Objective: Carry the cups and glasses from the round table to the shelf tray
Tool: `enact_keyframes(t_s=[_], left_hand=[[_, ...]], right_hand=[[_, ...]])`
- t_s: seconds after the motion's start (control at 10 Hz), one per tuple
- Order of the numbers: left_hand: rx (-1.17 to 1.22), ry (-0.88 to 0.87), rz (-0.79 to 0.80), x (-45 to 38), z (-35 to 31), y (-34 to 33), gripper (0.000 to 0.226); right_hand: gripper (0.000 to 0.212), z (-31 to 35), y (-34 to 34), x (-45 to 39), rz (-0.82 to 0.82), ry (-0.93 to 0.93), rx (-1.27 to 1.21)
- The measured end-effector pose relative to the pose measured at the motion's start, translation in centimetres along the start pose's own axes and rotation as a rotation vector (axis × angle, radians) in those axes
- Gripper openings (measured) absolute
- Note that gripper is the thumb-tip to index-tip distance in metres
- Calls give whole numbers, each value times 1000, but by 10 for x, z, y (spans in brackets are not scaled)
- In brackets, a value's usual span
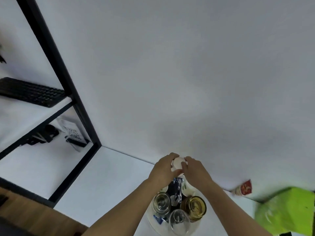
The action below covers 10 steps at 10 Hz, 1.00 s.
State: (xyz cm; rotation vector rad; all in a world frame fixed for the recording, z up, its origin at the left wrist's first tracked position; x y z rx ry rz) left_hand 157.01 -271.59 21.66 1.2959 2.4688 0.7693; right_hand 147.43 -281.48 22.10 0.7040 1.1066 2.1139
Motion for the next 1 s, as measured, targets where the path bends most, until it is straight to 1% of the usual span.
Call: enact_keyframes(t_s=[0.1,0.2,0.3,0.4,0.5,0.6,0.7,0.8,0.9,1.0], left_hand=[[-57,27,72,-11,16,-15,56],[-107,41,131,-20,31,-25,55],[-164,69,191,-25,44,-35,55],[-217,90,262,-28,57,-45,51],[-293,93,318,-29,62,-52,49],[-313,98,332,-31,64,-54,51],[-337,98,340,-32,54,-45,63],[-364,78,259,-38,30,-22,64],[-433,25,152,-35,-11,16,59],[-454,-68,-13,-27,-59,54,53]], right_hand=[[31,-9,-18,-9,78,9,234],[31,-16,-30,-18,129,2,394],[32,-22,-39,-24,170,-42,363],[37,-31,-54,-24,223,-66,300],[42,-38,-65,-22,312,-92,264],[45,-38,-63,-20,333,-87,242],[43,-35,-50,-19,298,-61,238],[48,-25,-27,-18,254,-11,227],[48,-7,6,-18,189,55,168],[43,26,48,-13,97,177,43]])
Point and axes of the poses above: each hand's wrist, its own x-axis away from the middle knuckle, its own y-axis out of the back of the hand, z = x × y, the point moved 6 cm from there along -x, towards the middle knuckle, and after that the axes turned 7 degrees about -z, right-handed, at the moved point
